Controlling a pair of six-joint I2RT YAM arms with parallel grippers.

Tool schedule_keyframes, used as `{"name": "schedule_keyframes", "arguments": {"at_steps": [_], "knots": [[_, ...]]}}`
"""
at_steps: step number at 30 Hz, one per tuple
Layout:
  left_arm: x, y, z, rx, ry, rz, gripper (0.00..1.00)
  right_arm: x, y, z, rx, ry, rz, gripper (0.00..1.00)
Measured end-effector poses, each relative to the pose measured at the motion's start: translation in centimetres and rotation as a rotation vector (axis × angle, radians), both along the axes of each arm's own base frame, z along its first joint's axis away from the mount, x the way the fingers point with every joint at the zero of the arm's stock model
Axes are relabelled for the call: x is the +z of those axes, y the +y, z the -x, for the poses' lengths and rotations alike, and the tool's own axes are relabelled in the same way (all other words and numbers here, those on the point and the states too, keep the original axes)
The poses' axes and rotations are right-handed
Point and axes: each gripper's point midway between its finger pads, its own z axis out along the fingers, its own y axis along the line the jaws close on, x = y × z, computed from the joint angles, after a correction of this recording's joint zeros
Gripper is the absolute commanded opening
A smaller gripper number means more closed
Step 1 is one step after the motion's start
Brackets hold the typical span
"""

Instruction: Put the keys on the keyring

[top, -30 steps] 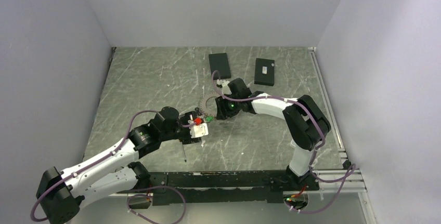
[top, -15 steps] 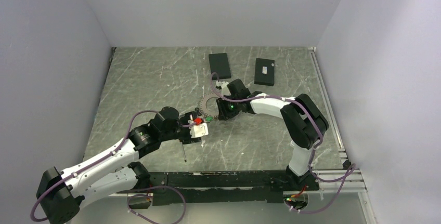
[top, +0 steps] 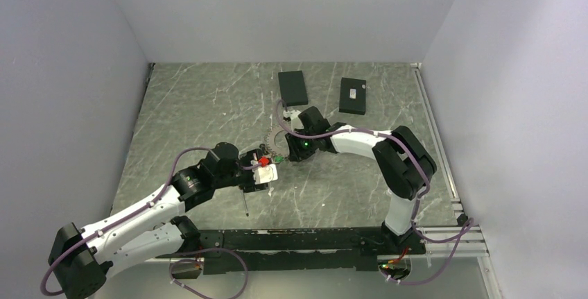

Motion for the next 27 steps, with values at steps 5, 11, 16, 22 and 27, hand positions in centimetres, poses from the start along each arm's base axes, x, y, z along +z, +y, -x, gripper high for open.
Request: {"name": "schedule_keyframes", "arguments": {"at_steps": [5, 11, 16, 22, 27], "knots": [[0.0, 0.0, 0.0, 0.003, 0.005, 0.002, 0.64, -0.2, -0.1, 0.0, -0.001, -0.002, 0.014, 0.26], [0.0, 0.0, 0.1, 0.003, 0.008, 0.004, 0.63, -0.3, -0.3, -0.2, -0.008, -0.014, 0.026, 0.07], [0.0, -0.1, 0.1, 0.001, 0.011, 0.006, 0.62, -0.2, -0.2, -0.4, 0.0, -0.028, 0.028, 0.0], [0.0, -0.1, 0.2, 0.001, 0.015, 0.008, 0.59, 0.3, 0.0, 0.0, 0.043, -0.049, 0.017, 0.0], [0.0, -0.2, 0.5, -0.014, 0.025, 0.014, 0.57, 3.8, 0.3, 1.1, 0.092, -0.096, -0.063, 0.0]]}}
